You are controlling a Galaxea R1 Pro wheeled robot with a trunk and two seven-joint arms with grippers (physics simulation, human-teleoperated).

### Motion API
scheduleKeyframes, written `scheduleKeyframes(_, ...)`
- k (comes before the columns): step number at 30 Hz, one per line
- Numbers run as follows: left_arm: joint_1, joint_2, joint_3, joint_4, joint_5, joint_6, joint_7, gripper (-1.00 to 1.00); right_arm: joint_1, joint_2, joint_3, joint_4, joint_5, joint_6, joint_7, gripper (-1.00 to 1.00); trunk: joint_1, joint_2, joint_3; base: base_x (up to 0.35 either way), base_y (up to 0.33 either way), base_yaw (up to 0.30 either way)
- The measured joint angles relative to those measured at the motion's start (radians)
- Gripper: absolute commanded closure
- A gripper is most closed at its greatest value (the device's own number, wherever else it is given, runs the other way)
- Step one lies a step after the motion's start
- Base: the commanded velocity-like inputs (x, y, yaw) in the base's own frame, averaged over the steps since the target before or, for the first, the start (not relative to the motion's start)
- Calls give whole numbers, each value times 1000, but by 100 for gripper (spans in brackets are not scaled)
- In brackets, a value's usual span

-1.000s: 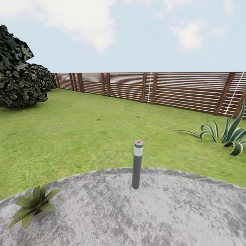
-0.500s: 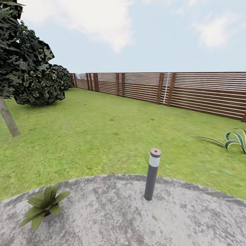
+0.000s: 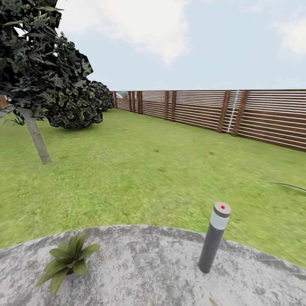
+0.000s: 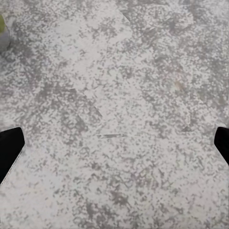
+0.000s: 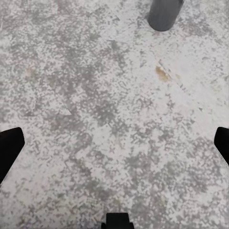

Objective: Pick up the pesticide atomizer in the garden and spray insectifuge to fully cover both potted plants in the garden.

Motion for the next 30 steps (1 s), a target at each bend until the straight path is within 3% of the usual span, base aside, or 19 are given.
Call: scheduleKeyframes(30,0,0,0,0,-1,0,0,-100,0,-2,0,0,3,0,0,-100,0,0,0,334,0,8)
